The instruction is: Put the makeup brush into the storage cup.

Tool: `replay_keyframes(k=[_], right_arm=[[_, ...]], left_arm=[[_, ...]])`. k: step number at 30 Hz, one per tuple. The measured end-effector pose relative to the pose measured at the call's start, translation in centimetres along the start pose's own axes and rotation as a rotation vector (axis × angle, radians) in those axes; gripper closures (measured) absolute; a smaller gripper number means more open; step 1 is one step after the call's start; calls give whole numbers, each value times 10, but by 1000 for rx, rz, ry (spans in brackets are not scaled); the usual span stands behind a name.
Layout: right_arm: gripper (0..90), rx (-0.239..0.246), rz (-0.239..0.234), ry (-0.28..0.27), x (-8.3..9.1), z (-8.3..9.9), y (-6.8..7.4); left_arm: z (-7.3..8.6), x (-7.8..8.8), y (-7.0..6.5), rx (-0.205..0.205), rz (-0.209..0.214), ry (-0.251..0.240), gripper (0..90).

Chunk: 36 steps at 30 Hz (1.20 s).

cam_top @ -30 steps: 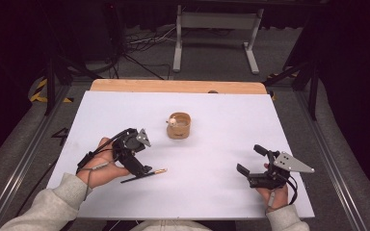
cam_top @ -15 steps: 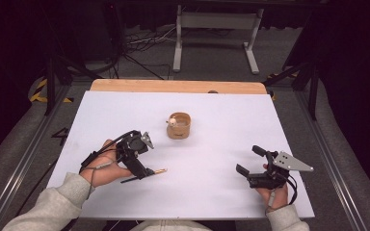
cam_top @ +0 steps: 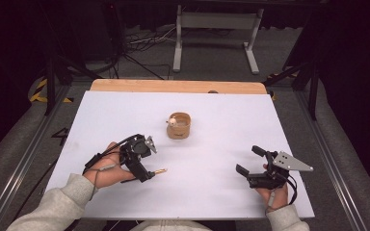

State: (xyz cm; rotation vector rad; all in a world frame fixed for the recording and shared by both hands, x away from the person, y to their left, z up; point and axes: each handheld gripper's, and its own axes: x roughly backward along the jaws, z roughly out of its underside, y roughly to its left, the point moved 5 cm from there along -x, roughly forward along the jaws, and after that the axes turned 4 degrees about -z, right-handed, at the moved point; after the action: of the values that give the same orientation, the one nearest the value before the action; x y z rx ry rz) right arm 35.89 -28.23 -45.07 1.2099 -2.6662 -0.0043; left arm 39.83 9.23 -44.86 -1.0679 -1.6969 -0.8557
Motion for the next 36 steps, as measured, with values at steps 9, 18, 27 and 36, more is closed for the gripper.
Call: replay_keyframes(k=[9, 18, 27, 36], right_arm=[[25, -5, 2, -1, 0, 0, -1], [28, -5, 2, 3, 0, 0, -1], [30, -7, 4, 6, 0, 1, -1], [32, -7, 6, 11, 0, 1, -1]], left_arm=[[0, -7, -3, -13, 14, 22, 133], [3, -15, -5, -20, 17, 54, 170], [4, -20, -7, -27, 20, 83, 222], [4, -23, -10, -50, 35, 107, 334]])
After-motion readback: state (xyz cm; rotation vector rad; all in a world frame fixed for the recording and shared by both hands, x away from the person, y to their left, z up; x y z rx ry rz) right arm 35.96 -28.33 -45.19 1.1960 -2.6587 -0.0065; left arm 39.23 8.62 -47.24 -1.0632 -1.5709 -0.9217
